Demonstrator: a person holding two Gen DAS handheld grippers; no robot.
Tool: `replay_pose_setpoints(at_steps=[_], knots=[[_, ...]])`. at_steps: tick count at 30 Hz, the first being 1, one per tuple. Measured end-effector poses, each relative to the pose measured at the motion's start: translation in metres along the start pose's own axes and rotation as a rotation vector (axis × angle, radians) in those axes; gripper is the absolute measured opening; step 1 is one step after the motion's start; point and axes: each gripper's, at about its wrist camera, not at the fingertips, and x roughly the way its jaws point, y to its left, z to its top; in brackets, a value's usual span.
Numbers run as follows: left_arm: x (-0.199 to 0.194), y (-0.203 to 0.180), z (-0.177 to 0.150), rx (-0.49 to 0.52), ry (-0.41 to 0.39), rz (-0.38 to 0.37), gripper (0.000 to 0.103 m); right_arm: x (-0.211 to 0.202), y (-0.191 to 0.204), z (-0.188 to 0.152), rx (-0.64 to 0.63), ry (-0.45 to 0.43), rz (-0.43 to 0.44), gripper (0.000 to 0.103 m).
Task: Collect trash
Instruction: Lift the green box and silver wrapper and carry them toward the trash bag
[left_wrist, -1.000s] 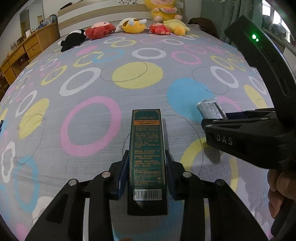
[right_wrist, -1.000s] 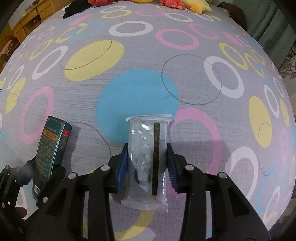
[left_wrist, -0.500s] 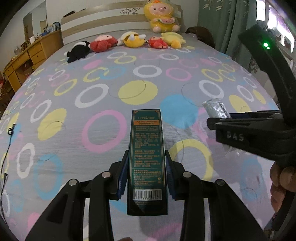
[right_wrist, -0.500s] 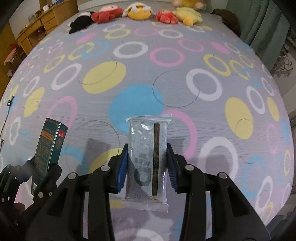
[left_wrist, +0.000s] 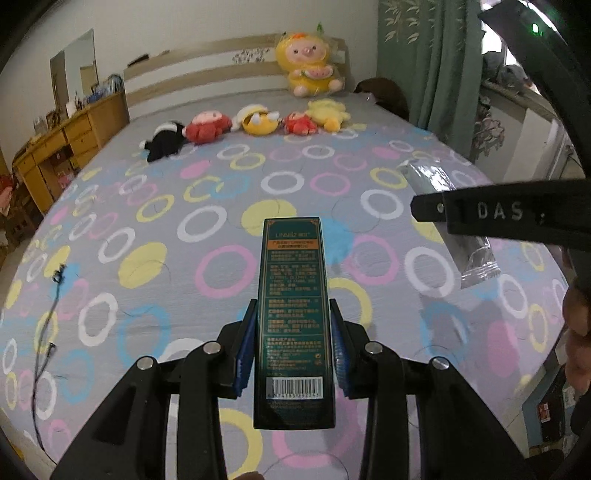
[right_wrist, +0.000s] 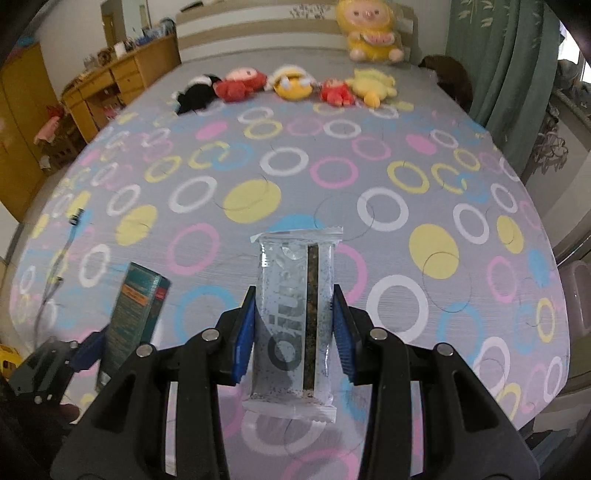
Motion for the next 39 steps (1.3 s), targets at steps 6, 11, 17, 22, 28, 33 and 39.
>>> replay_pose_setpoints(at_steps=[6,11,17,22,28,33,39], knots=[[-0.054,-0.005,-0.001,0.014,-0.046,0.005,0.035,-0.062,0.010,-0.015,-0.026,-0.071,0.024,0.037],[-0.099,-0.006,-0.009,0.028,-0.089,0.017,0.035,-0.114,0.014,-0.032,-0.026,-0.137,0.050,0.037],[-0.154,-0.003,-0.028,0.024,-0.144,0.011,0.035,-0.176,0.016,-0.061,-0.042,-0.221,0.058,0.037],[-0.191,0.002,-0.051,0.006,-0.173,0.003,0.035,-0.219,0.015,-0.091,-0.042,-0.280,0.053,0.037],[-0.222,0.000,-0.089,0.018,-0.185,-0.012,0.035,-0.249,0.015,-0.143,-0.048,-0.319,0.053,0.037],[-0.229,-0.002,-0.128,0.017,-0.161,-0.039,0.035,-0.256,0.021,-0.193,-0.053,-0.327,0.053,0.038],[-0.226,-0.005,-0.172,0.028,-0.113,-0.043,0.035,-0.254,0.036,-0.245,-0.078,-0.317,0.008,0.038]])
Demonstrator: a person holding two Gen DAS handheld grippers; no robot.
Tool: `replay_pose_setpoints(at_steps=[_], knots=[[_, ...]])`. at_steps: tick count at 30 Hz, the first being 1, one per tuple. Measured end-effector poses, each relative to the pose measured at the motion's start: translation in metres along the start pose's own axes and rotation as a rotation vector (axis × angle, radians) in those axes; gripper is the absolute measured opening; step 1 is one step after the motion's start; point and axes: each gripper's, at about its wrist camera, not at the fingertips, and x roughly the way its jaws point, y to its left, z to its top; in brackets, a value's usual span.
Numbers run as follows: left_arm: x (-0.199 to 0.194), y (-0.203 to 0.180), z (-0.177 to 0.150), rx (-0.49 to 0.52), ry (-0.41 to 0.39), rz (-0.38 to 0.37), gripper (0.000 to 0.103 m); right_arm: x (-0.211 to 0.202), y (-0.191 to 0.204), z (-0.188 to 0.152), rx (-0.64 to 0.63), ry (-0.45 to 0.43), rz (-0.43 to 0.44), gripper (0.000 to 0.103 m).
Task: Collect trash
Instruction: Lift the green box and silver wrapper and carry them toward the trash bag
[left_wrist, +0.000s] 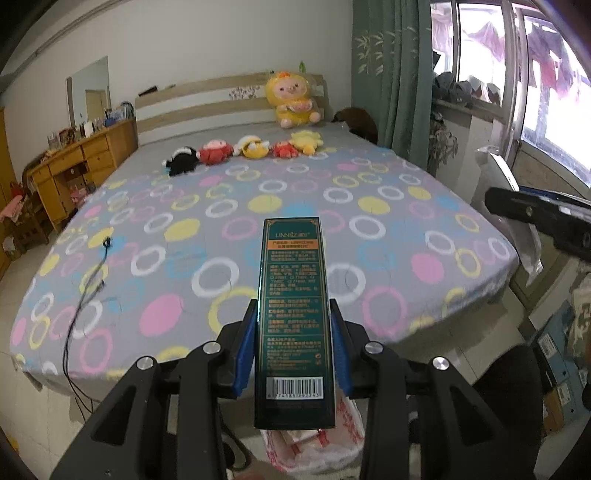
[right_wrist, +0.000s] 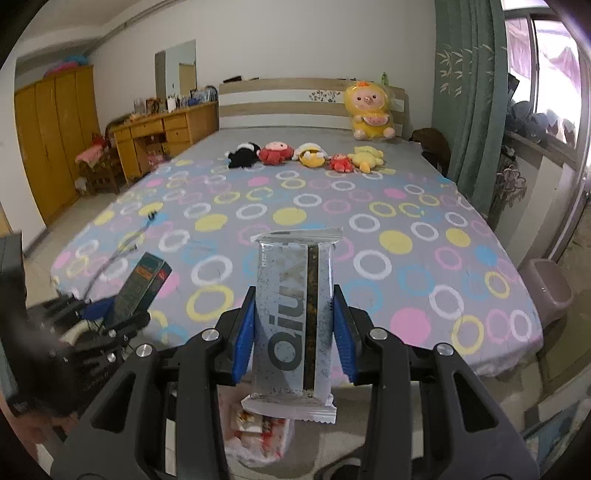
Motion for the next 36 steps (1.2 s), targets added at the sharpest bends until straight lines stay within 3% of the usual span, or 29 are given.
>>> replay_pose_setpoints(at_steps=[10,19,36], knots=[[-0.001,0.000,-0.045,0.005,0.058,-0.014,0.035,0.003,0.030,-0.058,-0.026,0.069,0.018,0.038],[0.038,0.005,-0.087,-0.018,0.165,-0.006,0.035,0.042,0.051,-0.104,-0.025,0.172,0.056,0.038],[0.165,0.008,-0.186,-0.090,0.487,0.019,0.035,0.194,0.058,-0.199,0.037,0.437,0.116,0.038]])
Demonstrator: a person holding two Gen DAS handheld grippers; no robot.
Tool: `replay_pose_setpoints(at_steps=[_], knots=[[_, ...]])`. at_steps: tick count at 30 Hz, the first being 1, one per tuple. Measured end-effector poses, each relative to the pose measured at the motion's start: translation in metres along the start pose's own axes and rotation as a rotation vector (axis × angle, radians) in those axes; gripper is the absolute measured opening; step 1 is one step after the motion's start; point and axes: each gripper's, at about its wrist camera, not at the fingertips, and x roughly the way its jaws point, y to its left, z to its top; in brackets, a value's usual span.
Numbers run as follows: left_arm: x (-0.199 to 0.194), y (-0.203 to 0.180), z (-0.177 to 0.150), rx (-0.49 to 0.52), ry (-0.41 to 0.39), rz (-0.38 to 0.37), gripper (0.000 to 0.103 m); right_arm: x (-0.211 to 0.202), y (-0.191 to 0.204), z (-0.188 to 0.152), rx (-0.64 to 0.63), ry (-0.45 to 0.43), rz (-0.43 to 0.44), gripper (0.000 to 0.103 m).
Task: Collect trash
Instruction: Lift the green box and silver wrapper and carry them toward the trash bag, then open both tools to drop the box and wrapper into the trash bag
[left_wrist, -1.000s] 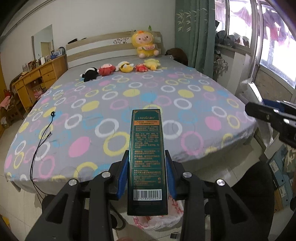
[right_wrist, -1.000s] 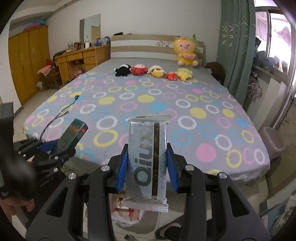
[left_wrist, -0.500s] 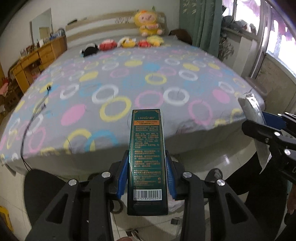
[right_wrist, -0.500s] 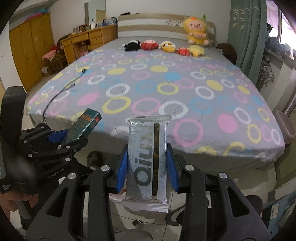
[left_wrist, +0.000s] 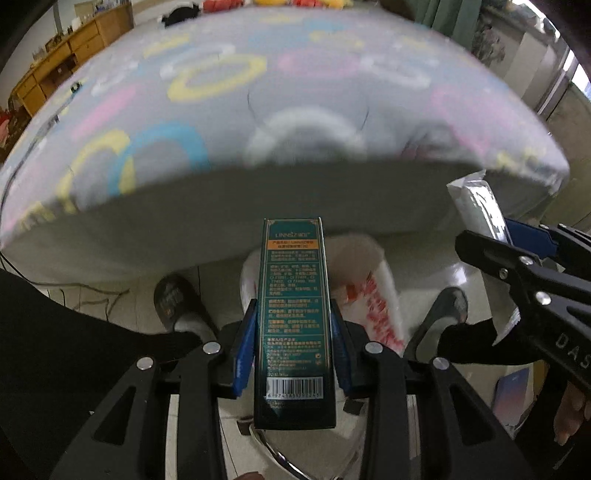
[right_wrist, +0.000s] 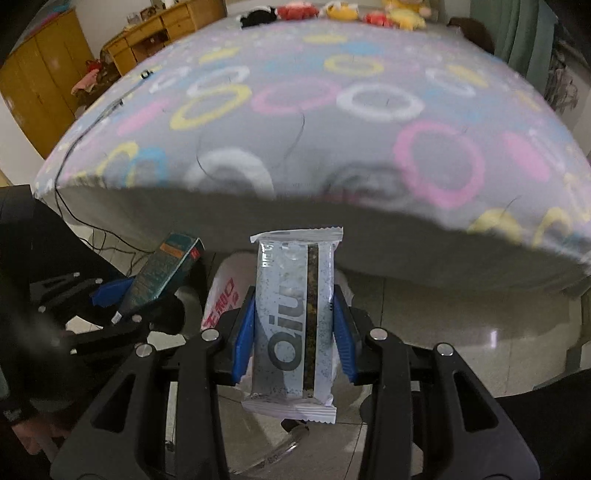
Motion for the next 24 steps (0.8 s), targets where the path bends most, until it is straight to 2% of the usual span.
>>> replay_pose_setpoints(at_steps=[6,11,18,19,21,22,23,24], knots=[[0.044,0.001,0.002,-0.042,0.099,-0.012,0.035,0.043,0.002,0.001,-0.005,0.071,0.024,0.038],[0.080,-0.006,-0.001,-0.035,0.173,0.007,0.036,0.077,-0.007,0.000,0.048,0.130,0.038,0.038],[0.098,-0.001,-0.005,-0.062,0.221,0.002,0.036,0.102,-0.008,-0.005,0.052,0.181,0.035,0.038],[0.098,-0.001,-0.005,-0.060,0.222,0.001,0.037,0.103,-0.008,-0.005,0.054,0.185,0.040,0.038],[0.097,0.000,-0.003,-0.057,0.217,0.002,0.055,0.104,-0.009,-0.005,0.053,0.189,0.033,0.039],[0.096,0.000,-0.002,-0.059,0.214,0.004,0.071,0.104,-0.009,-0.005,0.052,0.186,0.029,0.045],[0.095,0.000,-0.004,-0.060,0.214,0.003,0.076,0.105,-0.009,-0.003,0.059,0.181,0.028,0.054],[0.096,0.001,-0.004,-0.061,0.212,0.006,0.076,0.107,-0.006,-0.002,0.068,0.174,0.026,0.072]])
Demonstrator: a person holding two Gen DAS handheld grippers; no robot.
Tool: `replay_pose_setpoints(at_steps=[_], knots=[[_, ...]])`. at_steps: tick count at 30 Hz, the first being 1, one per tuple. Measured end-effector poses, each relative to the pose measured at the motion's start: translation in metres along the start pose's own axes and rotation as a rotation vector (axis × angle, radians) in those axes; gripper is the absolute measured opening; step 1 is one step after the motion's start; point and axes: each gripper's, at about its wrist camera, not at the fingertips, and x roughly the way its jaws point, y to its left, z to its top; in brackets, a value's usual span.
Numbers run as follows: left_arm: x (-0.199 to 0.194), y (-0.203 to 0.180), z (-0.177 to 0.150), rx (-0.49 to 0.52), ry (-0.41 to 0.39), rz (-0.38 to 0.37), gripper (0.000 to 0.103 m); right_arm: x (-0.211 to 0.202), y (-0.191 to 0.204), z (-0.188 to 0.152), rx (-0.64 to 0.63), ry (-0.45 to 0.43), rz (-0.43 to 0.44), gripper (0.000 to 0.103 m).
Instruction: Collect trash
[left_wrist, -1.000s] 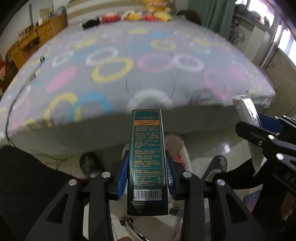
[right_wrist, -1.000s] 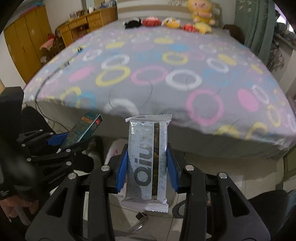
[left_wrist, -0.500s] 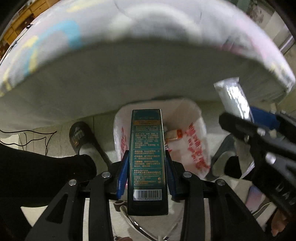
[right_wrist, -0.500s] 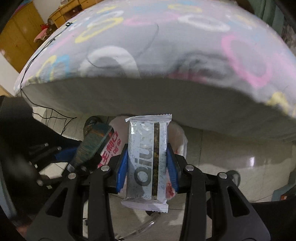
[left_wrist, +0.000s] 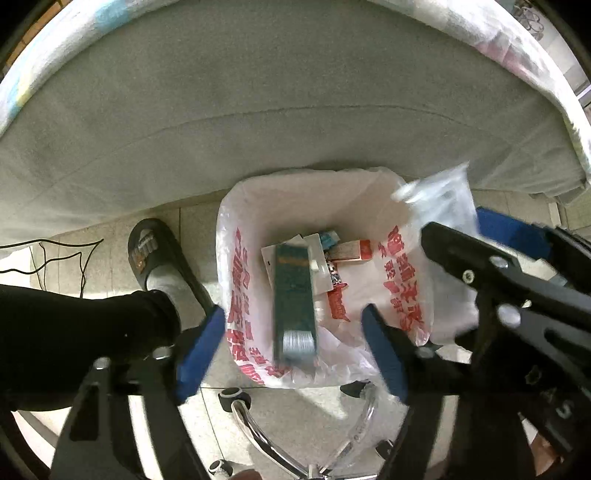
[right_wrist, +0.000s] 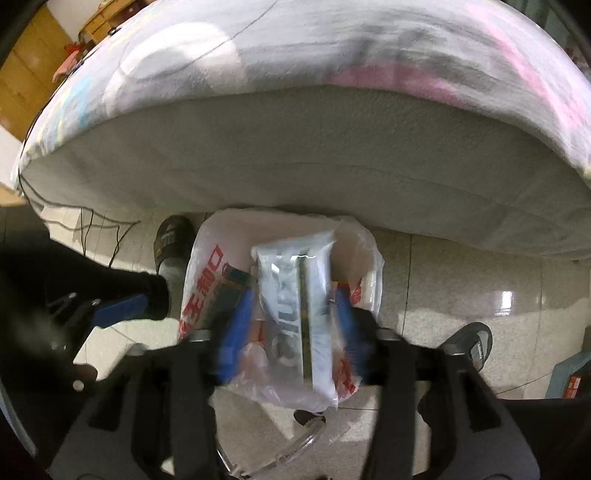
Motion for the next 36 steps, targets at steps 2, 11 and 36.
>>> replay_pose_setpoints(at_steps=[2,11,36], knots=[[-0.001,0.001,0.000,-0.003,-0.003,0.003,0.082,-0.005,-0.004,0.002,0.019,-0.026,-0.001,0.075],[-0.008,0.000,0.001,-0.002,-0.020,0.002,0.084,-0.012,-0.014,0.003,0.065,-0.041,-0.004,0.078],[-0.037,0.003,0.002,-0.014,-0.105,-0.003,0.084,-0.046,-0.012,-0.005,0.081,-0.066,-0.016,0.079]])
